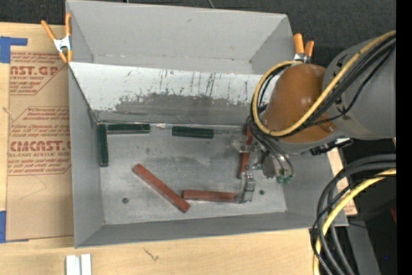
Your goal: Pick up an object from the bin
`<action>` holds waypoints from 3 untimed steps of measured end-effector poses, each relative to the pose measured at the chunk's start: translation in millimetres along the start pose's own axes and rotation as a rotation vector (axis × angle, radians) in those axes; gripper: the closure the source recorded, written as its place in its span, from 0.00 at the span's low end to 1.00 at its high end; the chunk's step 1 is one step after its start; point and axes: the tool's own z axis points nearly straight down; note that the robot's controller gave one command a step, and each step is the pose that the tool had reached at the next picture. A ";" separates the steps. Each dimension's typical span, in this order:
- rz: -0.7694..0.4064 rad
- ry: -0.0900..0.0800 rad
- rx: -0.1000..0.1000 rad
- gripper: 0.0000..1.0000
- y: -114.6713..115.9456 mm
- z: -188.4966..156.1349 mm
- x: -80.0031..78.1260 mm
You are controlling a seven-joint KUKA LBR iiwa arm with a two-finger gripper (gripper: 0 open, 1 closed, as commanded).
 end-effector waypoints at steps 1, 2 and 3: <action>-0.041 0.013 0.000 1.00 5.9 48.4 -18.0; -0.041 0.004 0.001 0.00 5.9 48.9 -19.6; -0.041 0.005 0.001 0.00 5.9 48.9 -19.4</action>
Offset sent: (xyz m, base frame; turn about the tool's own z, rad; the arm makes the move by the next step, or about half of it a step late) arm 0.0000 0.0000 0.0000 0.0000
